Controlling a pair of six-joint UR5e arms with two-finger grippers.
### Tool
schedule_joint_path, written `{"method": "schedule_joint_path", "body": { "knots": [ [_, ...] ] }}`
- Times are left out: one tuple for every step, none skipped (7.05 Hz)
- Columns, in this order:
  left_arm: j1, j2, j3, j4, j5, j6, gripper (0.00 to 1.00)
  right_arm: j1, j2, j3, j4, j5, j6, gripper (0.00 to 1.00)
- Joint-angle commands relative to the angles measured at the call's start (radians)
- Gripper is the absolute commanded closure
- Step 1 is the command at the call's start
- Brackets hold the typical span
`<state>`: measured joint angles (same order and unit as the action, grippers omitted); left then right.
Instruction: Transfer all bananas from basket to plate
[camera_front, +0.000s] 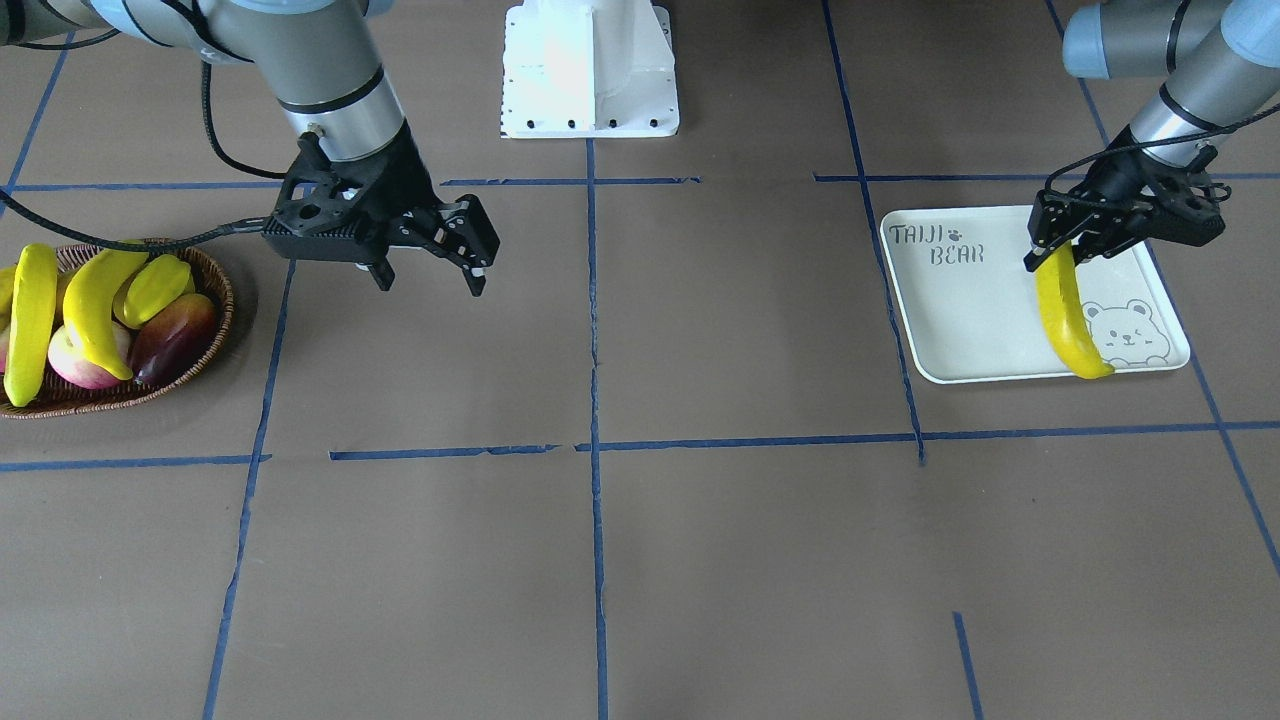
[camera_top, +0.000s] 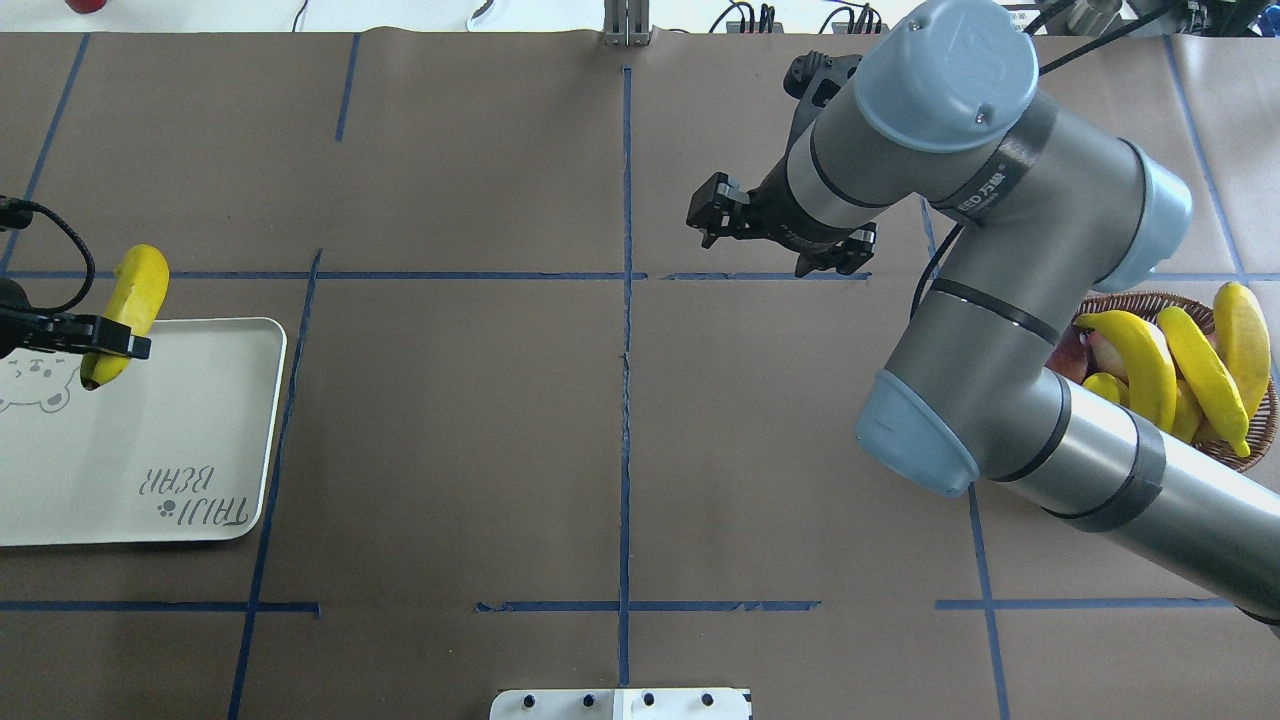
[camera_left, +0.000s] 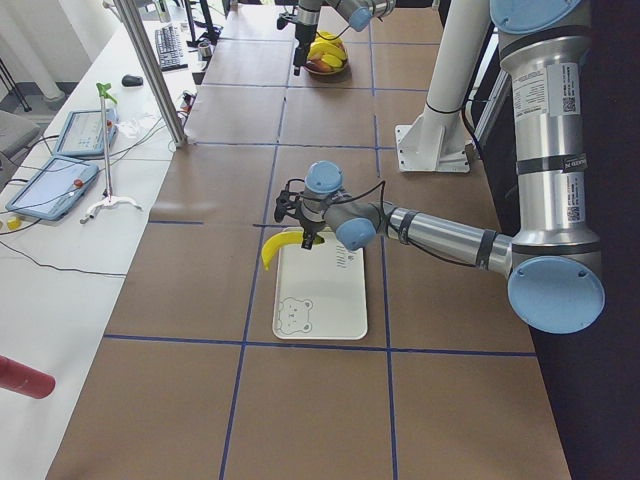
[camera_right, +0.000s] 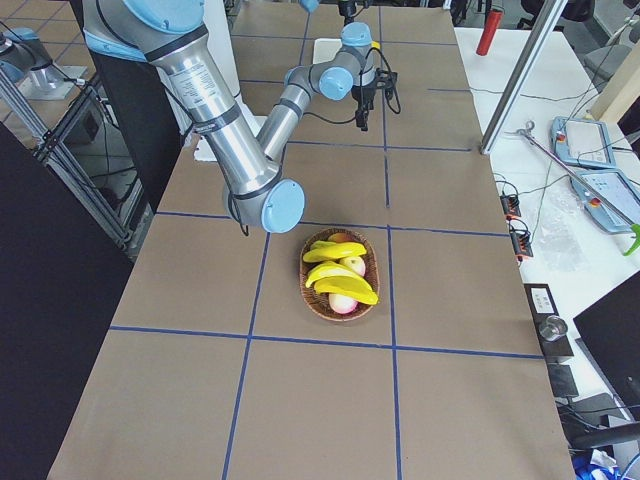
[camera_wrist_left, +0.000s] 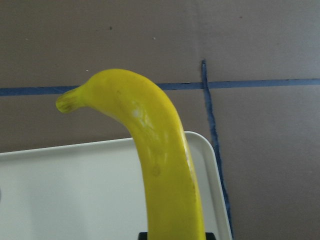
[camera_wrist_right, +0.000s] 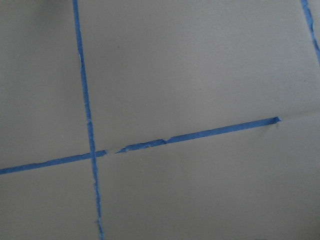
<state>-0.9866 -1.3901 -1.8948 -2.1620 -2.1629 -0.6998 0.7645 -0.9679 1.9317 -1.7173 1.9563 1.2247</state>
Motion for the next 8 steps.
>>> {"method": "schedule_joint_path", "body": {
  "knots": [
    [0.003, 0.104, -0.01, 0.022, 0.001, 0.171, 0.99, 0.077, -0.044, 0.023, -0.067, 0.067, -0.16, 0.0],
    [0.005, 0.121, 0.012, 0.027, 0.006, 0.28, 0.96, 0.105, -0.063, 0.021, -0.068, 0.088, -0.233, 0.0],
    [0.006, 0.126, 0.045, 0.027, 0.005, 0.314, 0.92, 0.134, -0.086, 0.021, -0.068, 0.123, -0.281, 0.0],
    [0.016, 0.125, 0.09, 0.018, 0.005, 0.316, 0.81, 0.163, -0.106, 0.021, -0.068, 0.151, -0.327, 0.0],
    [0.028, 0.125, 0.098, 0.013, 0.003, 0.316, 0.56, 0.177, -0.121, 0.021, -0.068, 0.153, -0.359, 0.0],
    [0.046, 0.122, 0.109, 0.013, 0.002, 0.316, 0.2, 0.18, -0.127, 0.021, -0.068, 0.153, -0.37, 0.0],
    [0.046, 0.117, 0.12, 0.011, 0.0, 0.316, 0.0, 0.18, -0.132, 0.021, -0.068, 0.153, -0.373, 0.0],
    [0.046, 0.115, 0.117, 0.01, -0.002, 0.316, 0.0, 0.18, -0.135, 0.021, -0.068, 0.153, -0.373, 0.0]
  ]
}}
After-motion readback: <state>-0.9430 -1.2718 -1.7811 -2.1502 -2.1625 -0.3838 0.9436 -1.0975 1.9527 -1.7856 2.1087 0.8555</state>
